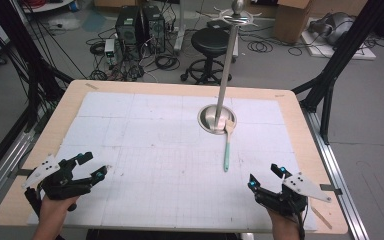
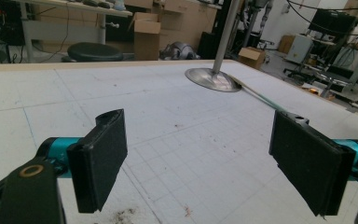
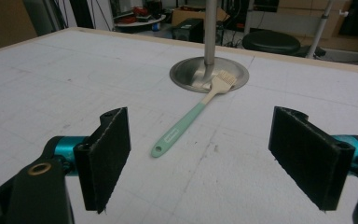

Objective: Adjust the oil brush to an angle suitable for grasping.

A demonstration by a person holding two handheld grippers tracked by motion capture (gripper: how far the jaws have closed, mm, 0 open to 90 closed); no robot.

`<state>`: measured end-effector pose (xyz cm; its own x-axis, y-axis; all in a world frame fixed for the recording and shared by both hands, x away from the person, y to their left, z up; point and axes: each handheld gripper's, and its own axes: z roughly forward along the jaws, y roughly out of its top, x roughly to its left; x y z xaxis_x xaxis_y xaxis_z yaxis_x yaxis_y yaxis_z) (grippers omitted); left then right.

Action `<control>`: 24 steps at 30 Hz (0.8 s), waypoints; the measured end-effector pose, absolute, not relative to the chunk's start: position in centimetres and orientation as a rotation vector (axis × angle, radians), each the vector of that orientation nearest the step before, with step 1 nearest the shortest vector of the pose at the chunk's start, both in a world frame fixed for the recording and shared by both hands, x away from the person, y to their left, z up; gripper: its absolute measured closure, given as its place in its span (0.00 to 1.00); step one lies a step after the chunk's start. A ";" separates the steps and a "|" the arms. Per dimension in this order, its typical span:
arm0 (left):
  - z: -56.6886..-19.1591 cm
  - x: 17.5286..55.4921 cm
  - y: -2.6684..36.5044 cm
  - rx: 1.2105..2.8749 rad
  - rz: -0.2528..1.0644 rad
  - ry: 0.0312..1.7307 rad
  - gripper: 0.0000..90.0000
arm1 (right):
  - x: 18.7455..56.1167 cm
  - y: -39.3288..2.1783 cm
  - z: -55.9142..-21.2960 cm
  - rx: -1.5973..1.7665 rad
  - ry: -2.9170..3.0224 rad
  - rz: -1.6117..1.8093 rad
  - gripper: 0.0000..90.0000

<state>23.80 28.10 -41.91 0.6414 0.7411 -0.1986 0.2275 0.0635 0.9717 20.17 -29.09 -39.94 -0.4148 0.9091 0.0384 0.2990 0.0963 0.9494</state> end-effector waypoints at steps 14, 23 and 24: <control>-42.1 24.0 28.1 1.499 0.463 0.860 0.22 | 22.1 -28.6 -40.4 1.201 1.829 1.327 0.40; -42.2 24.0 28.1 1.514 0.454 0.854 0.22 | 25.5 -27.1 -41.4 1.280 1.905 1.244 0.99; -42.2 24.0 28.1 1.520 0.450 0.853 0.22 | 25.5 -27.1 -41.4 1.280 1.905 1.244 0.99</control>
